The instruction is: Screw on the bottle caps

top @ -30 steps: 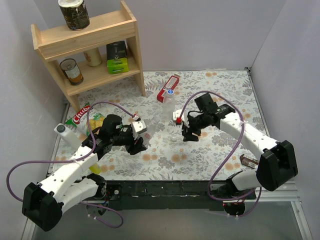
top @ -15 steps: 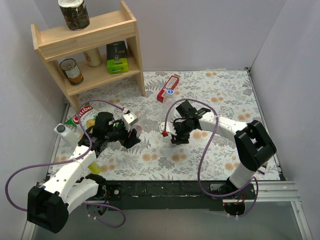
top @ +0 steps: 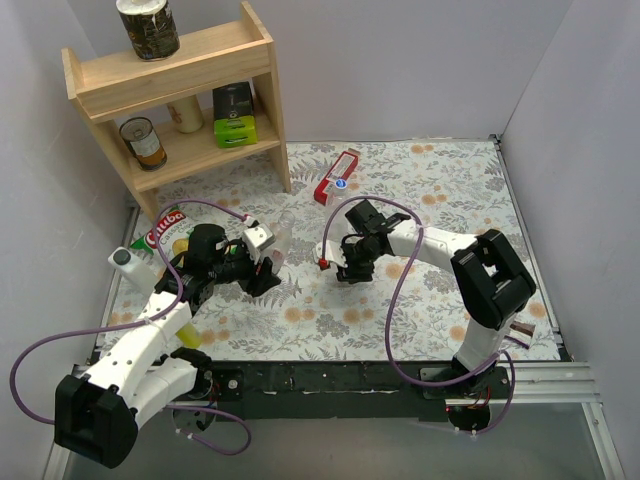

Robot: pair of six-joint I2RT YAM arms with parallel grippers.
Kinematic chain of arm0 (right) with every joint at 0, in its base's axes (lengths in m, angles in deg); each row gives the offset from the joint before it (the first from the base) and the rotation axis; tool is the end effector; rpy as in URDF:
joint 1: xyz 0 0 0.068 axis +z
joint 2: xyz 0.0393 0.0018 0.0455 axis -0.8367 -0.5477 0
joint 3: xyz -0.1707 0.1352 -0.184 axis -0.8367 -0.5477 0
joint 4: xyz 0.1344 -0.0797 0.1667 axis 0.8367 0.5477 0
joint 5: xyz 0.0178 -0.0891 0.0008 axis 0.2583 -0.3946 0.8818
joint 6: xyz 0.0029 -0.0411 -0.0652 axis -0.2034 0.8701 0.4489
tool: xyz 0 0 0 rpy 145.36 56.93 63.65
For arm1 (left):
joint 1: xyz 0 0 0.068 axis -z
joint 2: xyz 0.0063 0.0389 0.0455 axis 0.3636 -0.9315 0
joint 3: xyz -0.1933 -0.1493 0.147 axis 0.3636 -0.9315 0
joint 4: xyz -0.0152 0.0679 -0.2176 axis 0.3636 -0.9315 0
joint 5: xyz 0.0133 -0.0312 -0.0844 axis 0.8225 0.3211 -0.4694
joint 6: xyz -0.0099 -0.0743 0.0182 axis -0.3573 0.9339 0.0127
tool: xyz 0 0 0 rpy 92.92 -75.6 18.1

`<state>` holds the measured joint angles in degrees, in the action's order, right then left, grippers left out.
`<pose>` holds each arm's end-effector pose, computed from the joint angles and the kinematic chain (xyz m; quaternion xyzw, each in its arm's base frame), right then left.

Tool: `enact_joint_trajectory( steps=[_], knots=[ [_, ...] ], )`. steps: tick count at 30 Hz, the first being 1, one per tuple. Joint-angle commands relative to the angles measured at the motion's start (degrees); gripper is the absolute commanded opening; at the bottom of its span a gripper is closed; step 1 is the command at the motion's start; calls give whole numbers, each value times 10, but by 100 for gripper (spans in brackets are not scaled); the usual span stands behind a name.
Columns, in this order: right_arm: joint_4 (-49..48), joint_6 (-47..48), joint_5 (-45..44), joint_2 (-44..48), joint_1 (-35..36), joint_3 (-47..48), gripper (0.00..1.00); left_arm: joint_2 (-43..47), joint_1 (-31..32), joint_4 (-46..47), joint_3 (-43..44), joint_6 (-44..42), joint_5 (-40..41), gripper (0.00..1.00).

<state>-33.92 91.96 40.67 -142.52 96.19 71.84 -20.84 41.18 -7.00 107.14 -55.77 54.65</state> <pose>0.2409 0.2309 0.1862 -0.7693 0.5705 0.1469 0.2472 0.1483 -0.0931 0.2506 0.1228 0.8617 -0.3939 0.2954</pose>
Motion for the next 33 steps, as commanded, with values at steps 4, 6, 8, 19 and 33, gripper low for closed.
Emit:
enact_joint_trajectory(
  steps=[4, 6, 8, 19, 33],
  knots=[
    [2, 8, 5, -14, 3, 18, 52, 13, -9, 16, -7, 0, -15, 0],
    [2, 8, 5, -20, 3, 20, 52, 12, -10, 17, -7, 0, -17, 0],
    [2, 9, 6, -25, 3, 24, 50, 10, -10, 17, -5, 1, -18, 0],
    [85, 15, 25, -23, 4, 59, 25, 7, -10, 11, -5, -15, -34, 0],
    [207, -149, 162, 243, -27, 216, 28, -79, 61, 272, -83, -54, -169, 0]
  ],
)
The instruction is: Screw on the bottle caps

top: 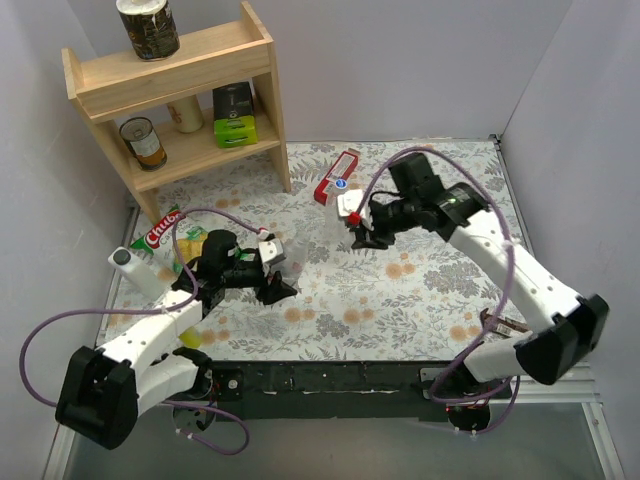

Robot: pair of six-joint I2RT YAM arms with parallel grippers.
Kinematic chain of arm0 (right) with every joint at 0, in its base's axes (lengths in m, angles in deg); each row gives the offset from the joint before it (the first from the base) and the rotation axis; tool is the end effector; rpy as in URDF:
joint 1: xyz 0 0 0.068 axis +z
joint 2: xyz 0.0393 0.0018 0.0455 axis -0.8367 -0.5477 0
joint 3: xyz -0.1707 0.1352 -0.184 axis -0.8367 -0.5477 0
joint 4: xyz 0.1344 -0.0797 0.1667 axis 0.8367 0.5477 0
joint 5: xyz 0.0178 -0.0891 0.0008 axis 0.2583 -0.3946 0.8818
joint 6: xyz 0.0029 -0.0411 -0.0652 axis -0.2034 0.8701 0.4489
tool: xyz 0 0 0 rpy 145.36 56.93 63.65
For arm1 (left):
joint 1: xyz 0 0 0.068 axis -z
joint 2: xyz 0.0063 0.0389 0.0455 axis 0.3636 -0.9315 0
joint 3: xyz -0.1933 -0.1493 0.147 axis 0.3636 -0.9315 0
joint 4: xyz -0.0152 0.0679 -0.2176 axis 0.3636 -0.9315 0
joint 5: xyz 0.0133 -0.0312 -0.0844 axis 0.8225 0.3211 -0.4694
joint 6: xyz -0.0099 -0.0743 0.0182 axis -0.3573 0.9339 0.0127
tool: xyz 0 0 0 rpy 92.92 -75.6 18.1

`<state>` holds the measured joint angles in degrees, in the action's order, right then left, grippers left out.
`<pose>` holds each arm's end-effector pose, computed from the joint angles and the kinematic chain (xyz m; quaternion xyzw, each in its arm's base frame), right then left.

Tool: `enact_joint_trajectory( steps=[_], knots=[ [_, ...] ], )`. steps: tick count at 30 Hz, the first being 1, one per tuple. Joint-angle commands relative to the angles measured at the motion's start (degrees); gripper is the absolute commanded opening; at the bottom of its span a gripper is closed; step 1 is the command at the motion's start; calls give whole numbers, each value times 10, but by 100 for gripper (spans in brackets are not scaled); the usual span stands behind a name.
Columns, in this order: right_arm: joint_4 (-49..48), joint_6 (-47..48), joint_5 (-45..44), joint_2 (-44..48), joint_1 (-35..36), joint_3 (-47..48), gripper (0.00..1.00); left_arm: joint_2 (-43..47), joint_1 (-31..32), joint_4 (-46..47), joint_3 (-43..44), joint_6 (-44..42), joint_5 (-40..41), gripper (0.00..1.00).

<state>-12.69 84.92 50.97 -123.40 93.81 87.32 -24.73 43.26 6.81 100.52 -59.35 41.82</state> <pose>0.1954 0.1923 0.3384 -0.7178 0.5591 0.2156 0.3546 0.1478 -0.1115 0.2332 0.2188 0.8052 -0.4765 0.2770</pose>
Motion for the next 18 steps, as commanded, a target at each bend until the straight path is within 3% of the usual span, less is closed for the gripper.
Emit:
enact_joint_trajectory(
  steps=[1, 8, 18],
  knots=[
    [-15, -100, 62, 55, -2, 82, 31, -55, 51, 159, -21, -15, -38, 0],
    [92, -56, 97, -40, 24, 236, 29, -170, 112, 380, -56, 43, -29, 0],
    [208, 41, 90, -81, 73, 261, 29, -211, 140, 509, -96, 56, -20, 0]
  ],
)
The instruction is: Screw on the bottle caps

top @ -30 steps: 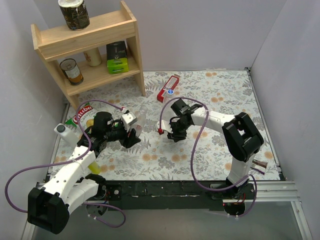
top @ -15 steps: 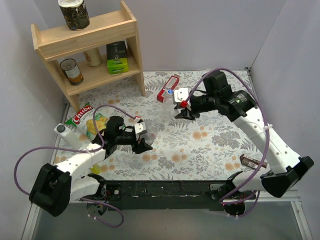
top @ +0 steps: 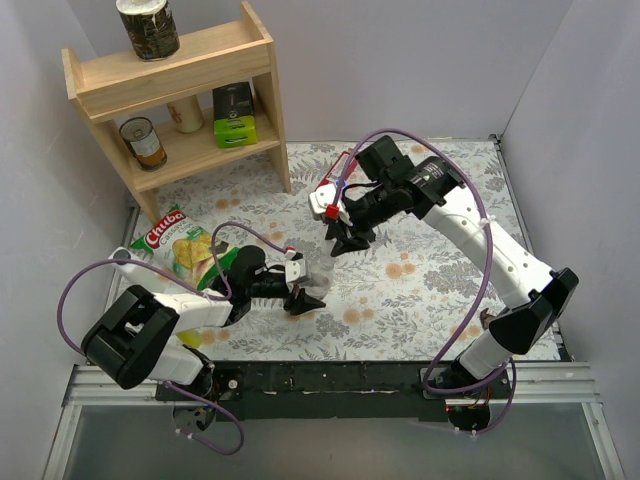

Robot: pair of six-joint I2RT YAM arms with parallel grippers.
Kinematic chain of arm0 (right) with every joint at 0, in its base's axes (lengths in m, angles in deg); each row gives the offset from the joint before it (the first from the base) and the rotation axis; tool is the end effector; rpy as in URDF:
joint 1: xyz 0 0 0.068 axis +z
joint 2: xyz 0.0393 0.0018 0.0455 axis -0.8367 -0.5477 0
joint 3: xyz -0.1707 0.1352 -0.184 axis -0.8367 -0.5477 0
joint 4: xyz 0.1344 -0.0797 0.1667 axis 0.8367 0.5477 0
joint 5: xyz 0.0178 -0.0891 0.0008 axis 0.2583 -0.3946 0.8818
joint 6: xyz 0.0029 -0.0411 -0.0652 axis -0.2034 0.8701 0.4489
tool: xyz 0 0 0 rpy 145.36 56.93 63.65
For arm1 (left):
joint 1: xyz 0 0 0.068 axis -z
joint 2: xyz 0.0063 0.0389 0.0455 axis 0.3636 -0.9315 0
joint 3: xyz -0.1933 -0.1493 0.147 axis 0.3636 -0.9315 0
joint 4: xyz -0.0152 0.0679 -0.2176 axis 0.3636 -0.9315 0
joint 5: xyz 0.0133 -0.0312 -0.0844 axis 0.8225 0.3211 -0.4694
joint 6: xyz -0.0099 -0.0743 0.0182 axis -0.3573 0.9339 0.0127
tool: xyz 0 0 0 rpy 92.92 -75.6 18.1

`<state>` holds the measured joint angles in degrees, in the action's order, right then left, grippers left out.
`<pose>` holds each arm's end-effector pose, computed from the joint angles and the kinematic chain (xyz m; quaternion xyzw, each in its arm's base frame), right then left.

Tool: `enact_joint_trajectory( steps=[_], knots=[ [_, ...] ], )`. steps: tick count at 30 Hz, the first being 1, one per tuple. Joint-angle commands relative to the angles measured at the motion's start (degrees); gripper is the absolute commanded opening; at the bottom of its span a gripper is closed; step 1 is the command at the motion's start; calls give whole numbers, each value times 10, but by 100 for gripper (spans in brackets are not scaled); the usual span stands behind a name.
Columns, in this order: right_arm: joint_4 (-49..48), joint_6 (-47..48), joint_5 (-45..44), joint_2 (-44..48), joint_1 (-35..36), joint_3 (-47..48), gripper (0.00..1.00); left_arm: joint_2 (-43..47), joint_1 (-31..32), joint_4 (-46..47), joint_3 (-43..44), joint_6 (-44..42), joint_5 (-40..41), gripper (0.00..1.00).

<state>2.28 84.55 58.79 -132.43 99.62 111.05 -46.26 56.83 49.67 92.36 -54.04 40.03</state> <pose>0.1844 0.2296 0.3971 -0.7421 0.4960 0.2964 0.3397 0.1637 -0.1778 0.1969 0.3168 0.7234 -0.5474 0.2768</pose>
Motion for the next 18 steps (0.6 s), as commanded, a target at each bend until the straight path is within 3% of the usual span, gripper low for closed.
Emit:
enact_joint_trajectory(
  steps=[1, 18],
  knots=[
    [63, 48, 11, 5, 17, 24, 29, 4, 4, 83, -15, 5, -2, 0],
    [91, 85, 8, -29, 45, 49, 31, 8, 4, 107, -30, 16, 10, 0]
  ],
)
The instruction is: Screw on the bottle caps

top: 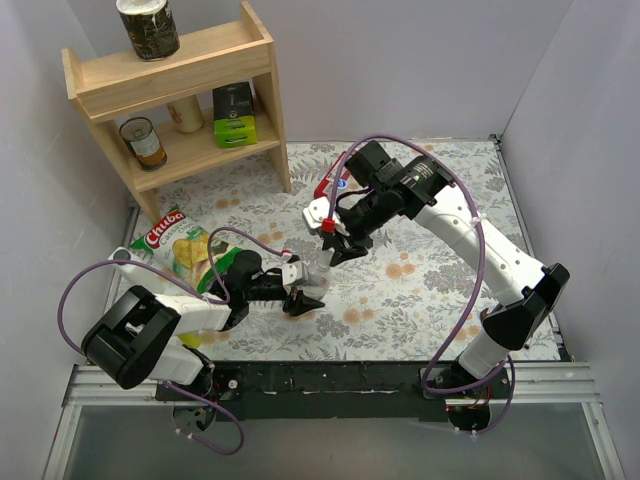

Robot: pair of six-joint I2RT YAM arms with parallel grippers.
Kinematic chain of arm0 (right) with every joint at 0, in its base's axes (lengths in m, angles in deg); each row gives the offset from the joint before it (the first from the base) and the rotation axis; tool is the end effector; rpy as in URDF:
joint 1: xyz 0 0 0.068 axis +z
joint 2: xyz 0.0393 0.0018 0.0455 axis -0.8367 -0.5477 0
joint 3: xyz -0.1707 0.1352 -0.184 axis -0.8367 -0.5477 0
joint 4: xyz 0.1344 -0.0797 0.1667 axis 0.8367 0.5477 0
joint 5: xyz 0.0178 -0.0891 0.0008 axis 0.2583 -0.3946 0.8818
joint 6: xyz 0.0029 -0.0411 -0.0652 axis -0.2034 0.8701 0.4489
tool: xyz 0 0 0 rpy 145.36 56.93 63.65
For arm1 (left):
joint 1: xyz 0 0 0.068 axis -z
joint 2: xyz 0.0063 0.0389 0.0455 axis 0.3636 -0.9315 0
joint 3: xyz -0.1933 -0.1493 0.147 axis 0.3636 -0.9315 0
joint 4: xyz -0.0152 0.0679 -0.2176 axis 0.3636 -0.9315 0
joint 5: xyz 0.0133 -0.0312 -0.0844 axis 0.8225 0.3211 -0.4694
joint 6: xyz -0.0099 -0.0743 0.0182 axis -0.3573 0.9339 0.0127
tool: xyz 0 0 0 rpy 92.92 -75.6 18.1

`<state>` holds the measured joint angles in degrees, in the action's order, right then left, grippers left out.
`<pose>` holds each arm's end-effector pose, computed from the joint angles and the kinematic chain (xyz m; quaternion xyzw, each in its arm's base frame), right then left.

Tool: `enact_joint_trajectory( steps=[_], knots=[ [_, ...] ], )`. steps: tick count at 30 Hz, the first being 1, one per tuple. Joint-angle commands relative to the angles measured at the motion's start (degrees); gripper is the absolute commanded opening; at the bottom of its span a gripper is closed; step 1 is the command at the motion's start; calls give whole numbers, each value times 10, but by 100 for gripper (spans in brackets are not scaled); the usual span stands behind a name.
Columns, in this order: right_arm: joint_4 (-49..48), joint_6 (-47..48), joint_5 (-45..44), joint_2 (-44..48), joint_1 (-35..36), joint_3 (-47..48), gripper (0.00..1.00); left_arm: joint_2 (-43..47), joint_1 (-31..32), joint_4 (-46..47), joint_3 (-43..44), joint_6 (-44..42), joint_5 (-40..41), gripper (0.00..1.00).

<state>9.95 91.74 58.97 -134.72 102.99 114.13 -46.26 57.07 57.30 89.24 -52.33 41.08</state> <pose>0.1687 0.2382 0.3911 -0.7863 0.4510 0.2999 0.2972 0.1602 -0.1754 0.1966 0.3142 0.7092 -0.5537 0.3029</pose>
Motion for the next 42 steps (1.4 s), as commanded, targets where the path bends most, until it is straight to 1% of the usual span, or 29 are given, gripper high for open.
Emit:
enact_joint_trajectory(
  steps=[1, 13, 18, 22, 26, 29, 32, 35, 36, 37, 40, 42],
  knots=[
    [15, 14, 5, -6, 14, 17, 31, 7, 2, 32, 2, -1, -1, 0],
    [28, 22, -20, -9, 40, 16, 33, 8, 2, 31, 13, 3, -2, 0],
    [30, 24, -51, -7, 50, 6, 33, 11, 2, 24, 21, 7, -2, 0],
    [30, 11, -62, -11, 54, 2, 34, 13, 2, 26, 25, 9, 1, 0],
    [30, -23, -107, -22, 68, 9, 33, 14, 3, 11, 38, 7, 5, 0],
    [30, -38, -101, -23, 69, 6, 33, 15, 3, 33, 33, 18, 13, 0],
    [29, -81, -97, -39, 69, 12, 33, 10, 5, 53, 30, 22, 23, 0],
    [29, -175, -104, -64, 65, 23, 32, 10, 8, 75, 25, 26, 45, 0],
    [29, -224, -104, -69, 63, 30, 32, 10, 9, 85, 23, 29, 62, 0],
    [28, -247, -99, -73, 58, 31, 32, 9, 9, 92, 22, 41, 71, 0],
    [27, -310, -76, -84, 33, 31, 32, 8, 9, 113, 15, 70, 123, 0],
    [24, -316, -74, -83, 26, 28, 35, 9, 9, 106, 11, 76, 138, 0]
  ],
)
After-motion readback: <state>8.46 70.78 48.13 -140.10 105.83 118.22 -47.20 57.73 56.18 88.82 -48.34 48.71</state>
